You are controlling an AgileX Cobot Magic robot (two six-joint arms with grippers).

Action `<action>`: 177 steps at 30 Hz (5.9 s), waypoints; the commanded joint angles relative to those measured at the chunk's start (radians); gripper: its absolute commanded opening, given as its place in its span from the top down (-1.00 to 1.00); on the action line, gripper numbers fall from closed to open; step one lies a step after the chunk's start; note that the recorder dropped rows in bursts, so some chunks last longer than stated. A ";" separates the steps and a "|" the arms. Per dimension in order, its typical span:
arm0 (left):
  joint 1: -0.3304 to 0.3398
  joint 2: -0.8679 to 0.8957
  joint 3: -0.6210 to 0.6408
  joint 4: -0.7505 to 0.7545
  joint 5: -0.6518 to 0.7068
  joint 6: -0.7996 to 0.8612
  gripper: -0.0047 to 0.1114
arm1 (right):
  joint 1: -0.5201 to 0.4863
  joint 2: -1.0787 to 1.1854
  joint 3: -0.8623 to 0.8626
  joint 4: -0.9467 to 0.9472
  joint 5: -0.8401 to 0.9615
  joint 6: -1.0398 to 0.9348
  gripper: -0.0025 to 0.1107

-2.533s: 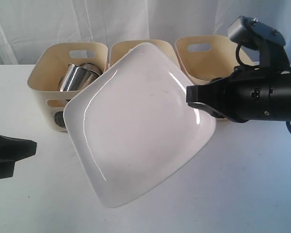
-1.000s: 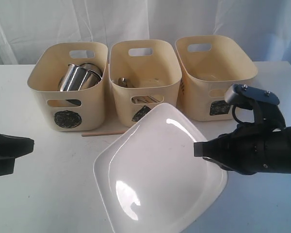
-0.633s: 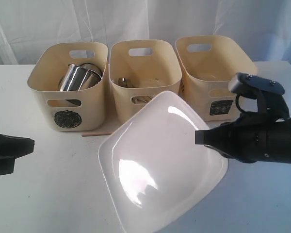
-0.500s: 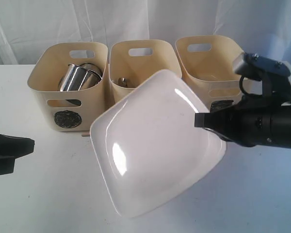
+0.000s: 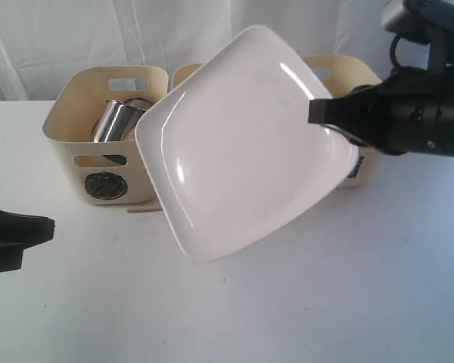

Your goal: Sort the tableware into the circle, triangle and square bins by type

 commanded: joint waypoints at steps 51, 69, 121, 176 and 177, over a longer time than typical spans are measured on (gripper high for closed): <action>0.001 -0.007 0.004 -0.012 0.010 -0.013 0.92 | -0.333 0.538 -0.510 -0.024 -0.115 -0.249 0.22; 0.001 -0.007 0.004 -0.012 0.006 -0.011 0.92 | -0.251 0.410 -0.553 0.002 0.614 -0.534 -0.05; 0.001 -0.005 0.004 -0.008 -0.012 -0.009 0.92 | 0.326 1.010 -0.860 -0.544 0.310 -0.487 -0.05; 0.001 -0.005 0.004 -0.008 -0.018 -0.009 0.92 | 0.390 1.055 -0.859 -0.702 0.276 -0.371 0.91; 0.001 -0.005 0.004 -0.008 -0.018 -0.009 0.92 | 0.390 1.055 -0.859 -0.704 0.249 -0.371 0.96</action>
